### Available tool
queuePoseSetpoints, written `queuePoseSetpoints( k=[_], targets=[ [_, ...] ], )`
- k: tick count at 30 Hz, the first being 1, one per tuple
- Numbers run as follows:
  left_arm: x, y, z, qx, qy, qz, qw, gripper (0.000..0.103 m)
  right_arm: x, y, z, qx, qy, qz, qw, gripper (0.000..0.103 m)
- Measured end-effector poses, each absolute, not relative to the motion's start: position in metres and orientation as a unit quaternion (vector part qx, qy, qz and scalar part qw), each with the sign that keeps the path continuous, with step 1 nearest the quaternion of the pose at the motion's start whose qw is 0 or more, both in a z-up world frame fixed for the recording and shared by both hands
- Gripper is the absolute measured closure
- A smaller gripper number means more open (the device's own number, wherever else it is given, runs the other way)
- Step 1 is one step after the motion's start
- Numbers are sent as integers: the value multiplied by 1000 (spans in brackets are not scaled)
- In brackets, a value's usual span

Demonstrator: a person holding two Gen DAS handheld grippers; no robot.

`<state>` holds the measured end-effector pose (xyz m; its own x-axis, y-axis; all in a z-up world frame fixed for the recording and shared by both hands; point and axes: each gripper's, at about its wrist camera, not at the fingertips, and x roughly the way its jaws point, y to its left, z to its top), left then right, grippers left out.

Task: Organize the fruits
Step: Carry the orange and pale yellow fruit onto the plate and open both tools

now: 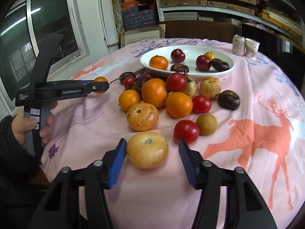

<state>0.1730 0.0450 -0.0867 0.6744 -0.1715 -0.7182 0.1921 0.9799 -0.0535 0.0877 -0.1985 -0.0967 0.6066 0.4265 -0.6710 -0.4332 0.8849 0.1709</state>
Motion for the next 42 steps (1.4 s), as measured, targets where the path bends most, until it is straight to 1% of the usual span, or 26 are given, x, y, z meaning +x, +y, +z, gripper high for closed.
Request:
queuePoseSetpoints(
  k=[1, 10, 25, 33, 38, 42],
  targets=[
    [173, 45, -87, 13, 391, -99, 915, 66, 88, -199, -98, 3, 377, 252, 891, 59],
    [173, 46, -87, 11, 392, -100, 915, 66, 82, -203, -95, 14, 370, 248, 895, 59],
    [169, 45, -83, 11, 385, -103, 917, 66, 85, -235, -74, 52, 341, 231, 910, 59],
    [184, 25, -48, 20, 364, -127, 923, 65, 117, -268, -32, 71, 303, 199, 929, 59],
    [221, 7, -25, 28, 352, -133, 926, 65, 158, -276, 6, 80, 269, 189, 941, 59],
    [259, -7, -22, 28, 361, -136, 922, 65, 201, -263, 19, 73, 266, 192, 942, 59]
  ],
)
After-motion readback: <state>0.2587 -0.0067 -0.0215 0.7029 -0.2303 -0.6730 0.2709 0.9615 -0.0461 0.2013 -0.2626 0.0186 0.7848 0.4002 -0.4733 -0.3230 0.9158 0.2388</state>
